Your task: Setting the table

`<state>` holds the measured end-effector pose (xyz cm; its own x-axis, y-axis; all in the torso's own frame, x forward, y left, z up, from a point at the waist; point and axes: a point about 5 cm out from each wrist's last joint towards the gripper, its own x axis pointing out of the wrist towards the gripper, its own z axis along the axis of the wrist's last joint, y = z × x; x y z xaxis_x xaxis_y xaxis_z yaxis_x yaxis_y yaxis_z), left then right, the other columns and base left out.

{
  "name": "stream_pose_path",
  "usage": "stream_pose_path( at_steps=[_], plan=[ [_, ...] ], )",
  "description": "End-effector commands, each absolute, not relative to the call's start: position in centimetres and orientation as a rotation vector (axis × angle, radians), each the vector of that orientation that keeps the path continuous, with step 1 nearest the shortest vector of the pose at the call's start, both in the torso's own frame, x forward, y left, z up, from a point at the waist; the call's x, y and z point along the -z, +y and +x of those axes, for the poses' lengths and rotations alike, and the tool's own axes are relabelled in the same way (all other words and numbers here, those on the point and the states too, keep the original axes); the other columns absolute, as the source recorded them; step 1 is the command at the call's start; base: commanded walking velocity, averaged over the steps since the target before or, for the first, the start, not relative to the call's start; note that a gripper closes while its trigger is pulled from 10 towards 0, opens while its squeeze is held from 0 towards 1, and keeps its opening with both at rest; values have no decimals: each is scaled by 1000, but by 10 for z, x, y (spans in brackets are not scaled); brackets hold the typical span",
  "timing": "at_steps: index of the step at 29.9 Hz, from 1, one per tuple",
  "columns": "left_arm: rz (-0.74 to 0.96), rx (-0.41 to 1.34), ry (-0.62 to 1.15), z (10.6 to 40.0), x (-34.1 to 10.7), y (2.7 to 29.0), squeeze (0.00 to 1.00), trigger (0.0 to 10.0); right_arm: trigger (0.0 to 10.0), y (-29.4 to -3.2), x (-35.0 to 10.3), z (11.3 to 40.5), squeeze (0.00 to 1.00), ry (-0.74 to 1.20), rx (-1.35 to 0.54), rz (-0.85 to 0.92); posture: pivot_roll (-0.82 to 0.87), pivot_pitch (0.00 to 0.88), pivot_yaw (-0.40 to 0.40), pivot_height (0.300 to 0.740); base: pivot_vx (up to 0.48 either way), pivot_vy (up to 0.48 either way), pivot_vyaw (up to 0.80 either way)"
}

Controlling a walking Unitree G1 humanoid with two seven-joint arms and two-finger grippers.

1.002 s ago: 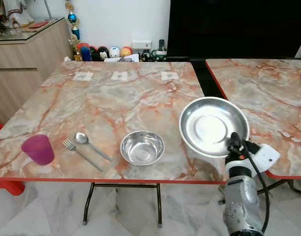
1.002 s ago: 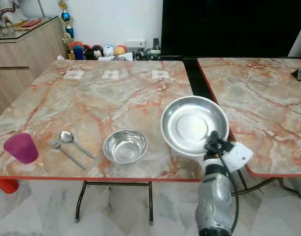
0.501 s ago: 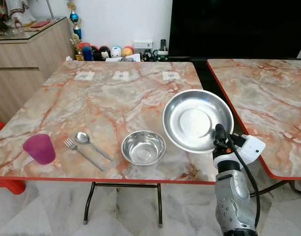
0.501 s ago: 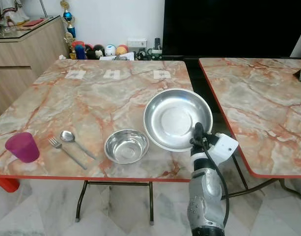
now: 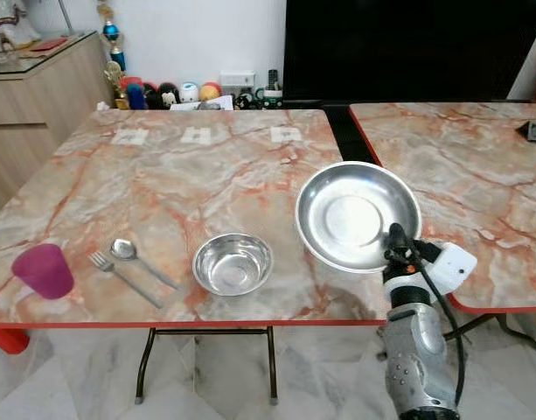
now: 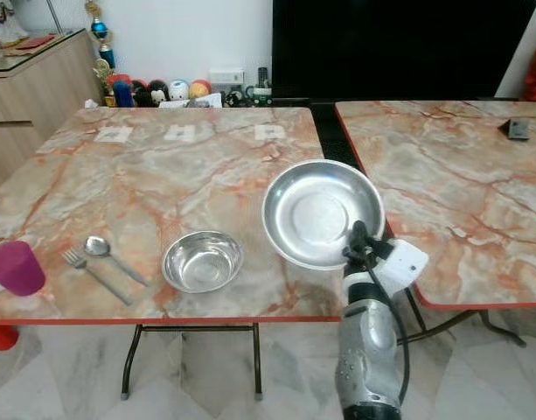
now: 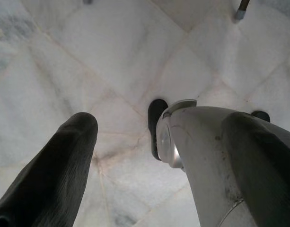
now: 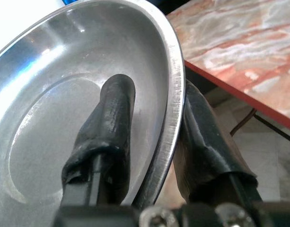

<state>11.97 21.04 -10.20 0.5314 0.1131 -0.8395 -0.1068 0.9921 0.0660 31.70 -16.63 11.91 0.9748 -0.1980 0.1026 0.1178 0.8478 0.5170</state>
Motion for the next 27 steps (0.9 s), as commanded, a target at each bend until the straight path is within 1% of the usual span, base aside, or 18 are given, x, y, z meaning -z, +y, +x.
stream_pose_path(
  at_steps=[1, 8, 15, 27],
  plan=[
    [5, -103, 1060, 106, 108, 204, 0, 10000, 10000, -162, -123, 318, 0, -168, 158, 533, -3, 0, 1, 740, 0, -356, 0],
    [9, -98, 1058, 107, 107, 205, 0, 10000, 10000, -160, -123, 320, 0, -166, 163, 531, -2, 0, 5, 740, 0, -366, 0],
    [14, -93, 1059, 107, 107, 205, 0, 10000, 10000, -163, -123, 321, 0, -167, 181, 525, -1, 0, 8, 740, 171, -369, 0],
    [13, -91, 1057, 107, 107, 205, 0, 10000, 10000, -165, -124, 322, 0, -170, 190, 510, 0, 0, 5, 740, 40, -370, 0]
  ],
)
